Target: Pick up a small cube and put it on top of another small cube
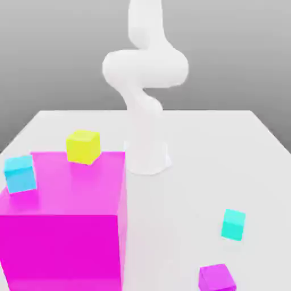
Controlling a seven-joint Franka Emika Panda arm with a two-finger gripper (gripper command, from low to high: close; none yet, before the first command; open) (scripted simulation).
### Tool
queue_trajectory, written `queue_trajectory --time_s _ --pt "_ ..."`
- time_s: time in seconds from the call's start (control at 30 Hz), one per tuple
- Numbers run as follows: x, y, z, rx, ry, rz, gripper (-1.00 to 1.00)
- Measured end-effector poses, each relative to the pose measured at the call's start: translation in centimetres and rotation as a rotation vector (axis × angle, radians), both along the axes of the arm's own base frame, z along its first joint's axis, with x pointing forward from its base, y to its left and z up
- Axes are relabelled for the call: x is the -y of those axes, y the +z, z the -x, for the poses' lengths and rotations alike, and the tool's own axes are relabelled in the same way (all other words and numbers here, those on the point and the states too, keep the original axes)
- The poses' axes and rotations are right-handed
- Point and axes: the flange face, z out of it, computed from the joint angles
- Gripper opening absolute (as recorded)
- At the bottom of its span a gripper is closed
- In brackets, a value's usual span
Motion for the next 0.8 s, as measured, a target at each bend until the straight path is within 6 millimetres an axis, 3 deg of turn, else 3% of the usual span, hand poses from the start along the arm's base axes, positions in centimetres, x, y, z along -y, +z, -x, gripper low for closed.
queue_trajectory --time_s 0.17,0.33,0.47,0.6,0.7,0.8 --pt "-5.8 -11.2 -4.6 -0.161 0.234 0.095 0.0" --pt "-11.6 -22.6 -5.2 -0.306 0.469 0.191 0.0" --pt "-15.6 -31.5 -3.2 -0.416 0.66 0.271 0.0" --pt "-19.0 -39.8 1.0 -0.522 0.869 0.358 0.0" --pt "-19.9 -45.4 4.5 -0.597 1.002 0.416 0.0" --pt "-19.9 -48.9 5.2 -0.617 1.028 0.427 0.0"
